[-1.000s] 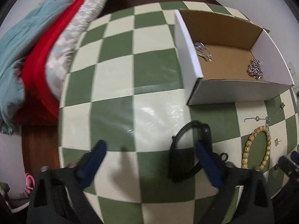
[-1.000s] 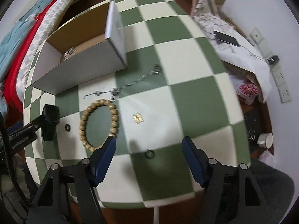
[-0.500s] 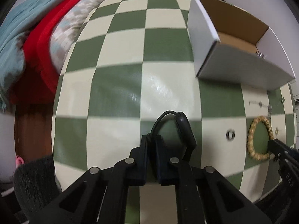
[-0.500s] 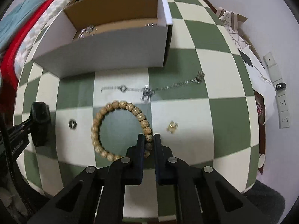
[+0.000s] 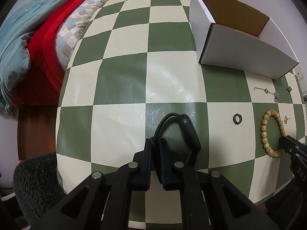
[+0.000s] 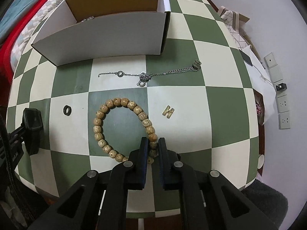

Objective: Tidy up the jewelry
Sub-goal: 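Grasp the black watch band with the left gripper while the right gripper grasps the wooden bead bracelet, then carry the watch band and bead bracelet into the white box and release both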

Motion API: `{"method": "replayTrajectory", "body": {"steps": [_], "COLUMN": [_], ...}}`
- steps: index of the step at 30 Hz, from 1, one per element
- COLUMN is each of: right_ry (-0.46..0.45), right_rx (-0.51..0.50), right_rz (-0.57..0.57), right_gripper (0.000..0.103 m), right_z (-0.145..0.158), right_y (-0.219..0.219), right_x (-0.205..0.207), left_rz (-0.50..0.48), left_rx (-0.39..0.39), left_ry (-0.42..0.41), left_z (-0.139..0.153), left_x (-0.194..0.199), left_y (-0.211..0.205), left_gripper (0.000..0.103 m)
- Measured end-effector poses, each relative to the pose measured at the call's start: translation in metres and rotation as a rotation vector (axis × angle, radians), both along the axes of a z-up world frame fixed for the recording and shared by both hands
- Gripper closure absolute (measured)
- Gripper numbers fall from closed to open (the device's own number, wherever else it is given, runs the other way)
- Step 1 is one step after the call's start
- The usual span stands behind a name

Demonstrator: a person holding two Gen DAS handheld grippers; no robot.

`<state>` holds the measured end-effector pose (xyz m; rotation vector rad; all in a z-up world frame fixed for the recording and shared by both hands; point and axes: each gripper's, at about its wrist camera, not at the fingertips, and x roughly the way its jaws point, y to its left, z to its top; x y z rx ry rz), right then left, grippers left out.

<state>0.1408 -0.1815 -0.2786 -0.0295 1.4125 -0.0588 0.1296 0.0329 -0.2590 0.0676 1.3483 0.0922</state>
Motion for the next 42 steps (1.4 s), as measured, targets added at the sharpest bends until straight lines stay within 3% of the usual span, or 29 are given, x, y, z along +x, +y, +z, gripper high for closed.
{"method": "replayTrajectory", "body": {"steps": [10, 15, 26, 34, 42], "right_ry": [-0.06, -0.145, -0.294, -0.405, -0.449], "right_rx": [0.003, 0.03, 0.104, 0.119, 0.098], "right_rz": [-0.001, -0.006, -0.001, 0.016, 0.037], "right_gripper": [0.094, 0.094, 0.094, 0.094, 0.094], "right_z": [0.016, 0.053, 0.133, 0.185, 0.208], "right_y": [0.011, 0.012, 0.008, 0.006, 0.008], "right_x": [-0.011, -0.014, -0.003, 0.019, 0.069], "left_rz": [-0.01, -0.03, -0.056, -0.051, -0.064], "left_rx": [0.039, 0.061, 0.005, -0.059, -0.07], "left_ry": [-0.056, -0.116, -0.229, -0.315, -0.334], "left_z": [0.016, 0.036, 0.098, 0.145, 0.155], "left_x": [0.008, 0.007, 0.016, 0.056, 0.105], "left_y": [-0.002, -0.01, -0.028, -0.037, -0.044], "left_gripper": [0.099, 0.099, 0.099, 0.099, 0.099]}}
